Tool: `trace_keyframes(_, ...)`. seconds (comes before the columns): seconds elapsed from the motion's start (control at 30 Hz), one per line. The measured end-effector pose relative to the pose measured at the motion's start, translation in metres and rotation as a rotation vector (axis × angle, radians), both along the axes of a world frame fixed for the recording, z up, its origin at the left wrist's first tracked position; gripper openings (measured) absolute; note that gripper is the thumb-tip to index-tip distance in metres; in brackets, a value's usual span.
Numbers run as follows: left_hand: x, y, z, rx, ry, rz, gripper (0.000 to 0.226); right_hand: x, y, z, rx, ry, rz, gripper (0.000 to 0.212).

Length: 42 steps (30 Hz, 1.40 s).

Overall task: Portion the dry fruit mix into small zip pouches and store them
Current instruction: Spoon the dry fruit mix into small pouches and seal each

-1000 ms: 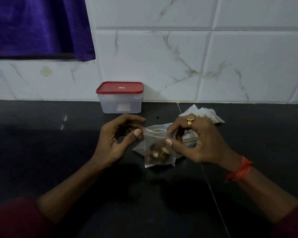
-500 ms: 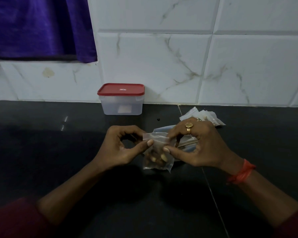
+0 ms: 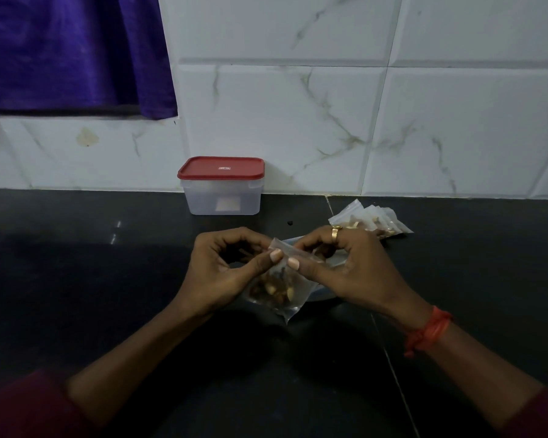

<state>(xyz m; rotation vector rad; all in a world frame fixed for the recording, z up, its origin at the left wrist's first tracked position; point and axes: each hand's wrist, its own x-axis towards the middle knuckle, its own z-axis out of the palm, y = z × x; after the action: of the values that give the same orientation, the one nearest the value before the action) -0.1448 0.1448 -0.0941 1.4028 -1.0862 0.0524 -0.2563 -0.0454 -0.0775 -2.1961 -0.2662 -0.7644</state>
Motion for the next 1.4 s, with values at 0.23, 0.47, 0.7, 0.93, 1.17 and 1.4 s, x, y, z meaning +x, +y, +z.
trace_keyframes(0.23, -0.004, -0.001, 0.003, -0.008, 0.026, -0.053, 0.014, 0.002, 0.007, -0.004, 0.103, 0.005, 0.015, 0.012)
trace_keyframes(0.47, -0.006, 0.000, 0.006, 0.031, 0.050, -0.054, 0.019, 0.004, 0.008, -0.002, 0.106, 0.012, 0.013, 0.005)
trace_keyframes(0.7, -0.003, 0.001, 0.006, 0.036, 0.065, -0.029, 0.010, 0.002, 0.005, -0.001, 0.119, 0.063, 0.029, 0.017)
trace_keyframes(0.93, -0.001, 0.003, 0.009, 0.086, -0.006, -0.018, 0.015, 0.003, 0.003, -0.003, 0.103, 0.049, 0.006, 0.020)
trace_keyframes(1.17, -0.003, 0.003, 0.009, 0.137, -0.081, 0.009, 0.020, 0.003, 0.004, -0.003, 0.046, 0.021, -0.016, 0.013)
trace_keyframes(1.4, -0.002, 0.003, 0.008, 0.078, 0.031, 0.042, 0.014, 0.002, -0.005, 0.004, -0.004, 0.023, -0.064, 0.016)
